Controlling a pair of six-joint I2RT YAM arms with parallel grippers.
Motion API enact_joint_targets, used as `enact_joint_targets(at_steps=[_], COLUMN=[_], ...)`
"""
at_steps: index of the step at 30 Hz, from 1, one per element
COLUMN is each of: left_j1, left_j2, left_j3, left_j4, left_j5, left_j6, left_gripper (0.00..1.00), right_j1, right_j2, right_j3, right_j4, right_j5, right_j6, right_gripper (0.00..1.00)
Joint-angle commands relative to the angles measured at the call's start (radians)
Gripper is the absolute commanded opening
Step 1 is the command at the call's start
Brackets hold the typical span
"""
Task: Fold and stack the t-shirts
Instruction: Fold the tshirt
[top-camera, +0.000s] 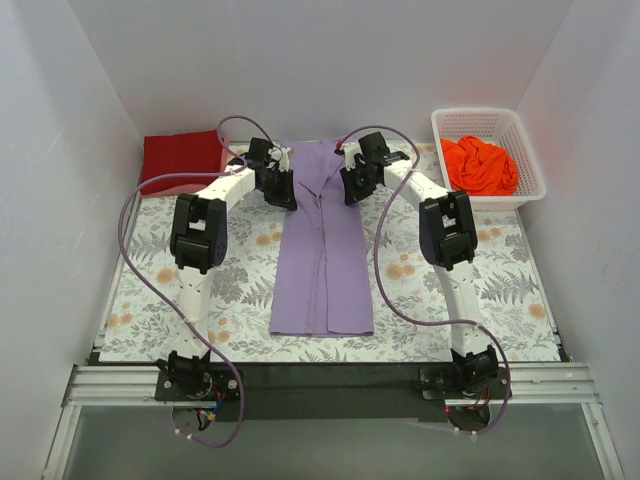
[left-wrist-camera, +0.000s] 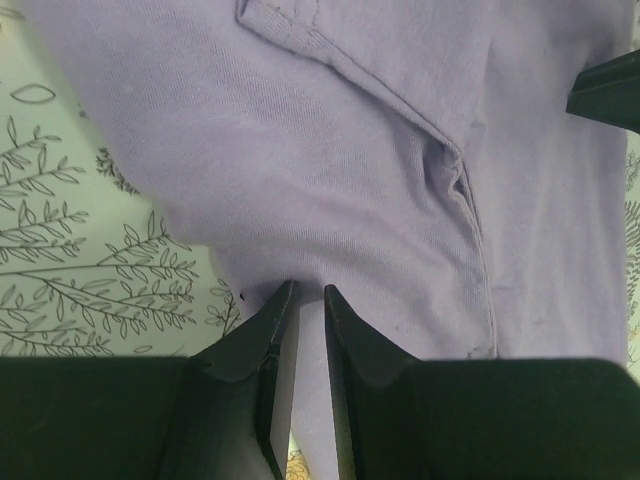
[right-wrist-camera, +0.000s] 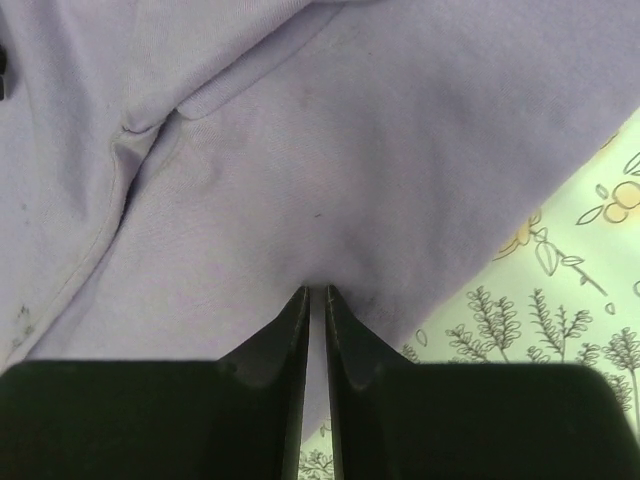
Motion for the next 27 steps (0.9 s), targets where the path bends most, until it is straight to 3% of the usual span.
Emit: enact_joint_targets(at_steps=[1, 7, 10, 16, 17, 18, 19, 20, 23, 27], left_j1=[0.015, 0.020, 0.020, 0.023, 0.023, 0.023, 0.023, 0.023, 0.023, 0.023], left_j2=[0.045, 0.059, 0.019, -0.197, -0.226, -0.260, -0.321, -0.358, -0.501, -0.708], left_j3=[0.046, 0.084, 0.078, 0.052, 0.050, 0.046, 0.032, 0.024, -0.041, -0.238], left_j4=[0.003, -0.014, -0.011, 0.038, 0.041, 0.043, 0.052, 0.055, 0.078, 0.219], left_j5=[-0.046, -0.040, -0.014, 0.074, 0.083, 0.092, 0.095, 0.097, 0.145, 0.204], left_j6=[0.006, 0.009, 0.015, 0.049, 0.065, 0.072, 0.079, 0.090, 0.154, 0.202], left_gripper=[0.16, 0.18, 0.22, 0.53, 0.62, 0.80, 0.83, 0.83, 0.84, 0.85], right_j1=[-0.011, -0.012, -0.012, -0.014, -0.012, -0.012, -0.012, -0.011, -0.012, -0.011], right_j2=[0.047, 0.064, 0.033, -0.146, -0.208, -0.241, -0.276, -0.345, -0.481, -0.635], right_j3=[0.040, 0.092, 0.101, 0.095, 0.087, 0.081, 0.061, 0.051, -0.012, -0.152], right_j4=[0.010, 0.009, 0.012, 0.023, 0.026, 0.027, 0.029, 0.030, 0.033, 0.073], right_j5=[0.045, 0.038, -0.002, -0.074, -0.091, -0.099, -0.103, -0.105, -0.119, -0.082], right_j6=[-0.007, -0.012, -0.019, -0.079, -0.090, -0.120, -0.136, -0.151, -0.231, -0.245], right_gripper=[0.17, 0.20, 0.28, 0.54, 0.65, 0.68, 0.73, 0.83, 0.98, 0.98])
